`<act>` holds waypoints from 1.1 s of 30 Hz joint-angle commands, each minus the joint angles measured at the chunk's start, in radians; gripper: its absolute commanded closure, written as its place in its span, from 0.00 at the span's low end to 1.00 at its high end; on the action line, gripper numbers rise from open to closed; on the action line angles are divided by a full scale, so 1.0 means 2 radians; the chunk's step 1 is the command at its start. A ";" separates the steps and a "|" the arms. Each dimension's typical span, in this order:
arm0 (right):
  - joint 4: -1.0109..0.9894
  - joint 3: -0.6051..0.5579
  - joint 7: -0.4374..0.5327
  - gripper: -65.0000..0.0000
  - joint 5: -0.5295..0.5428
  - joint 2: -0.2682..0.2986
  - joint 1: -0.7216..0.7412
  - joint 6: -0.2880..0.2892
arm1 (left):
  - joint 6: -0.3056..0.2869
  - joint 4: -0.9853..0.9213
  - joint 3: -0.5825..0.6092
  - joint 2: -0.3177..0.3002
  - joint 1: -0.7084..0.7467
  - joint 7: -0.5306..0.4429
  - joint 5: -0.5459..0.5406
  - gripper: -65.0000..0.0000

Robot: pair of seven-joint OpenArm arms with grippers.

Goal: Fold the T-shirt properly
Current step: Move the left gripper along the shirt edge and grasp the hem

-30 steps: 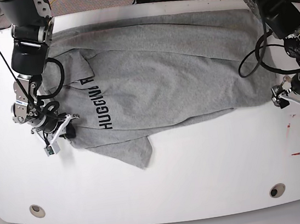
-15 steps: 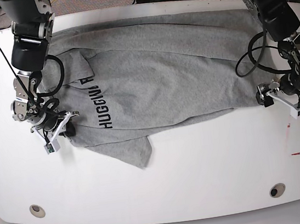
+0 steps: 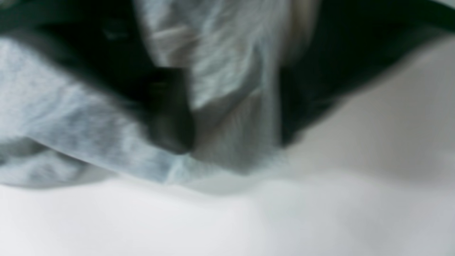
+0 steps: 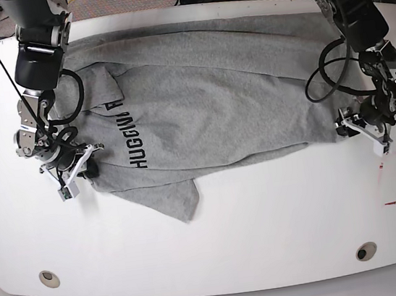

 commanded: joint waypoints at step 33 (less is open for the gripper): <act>0.317 0.005 -0.137 0.97 0.003 0.010 -0.081 0.003 | 0.000 0.298 0.002 -0.002 0.046 0.038 0.004 1.00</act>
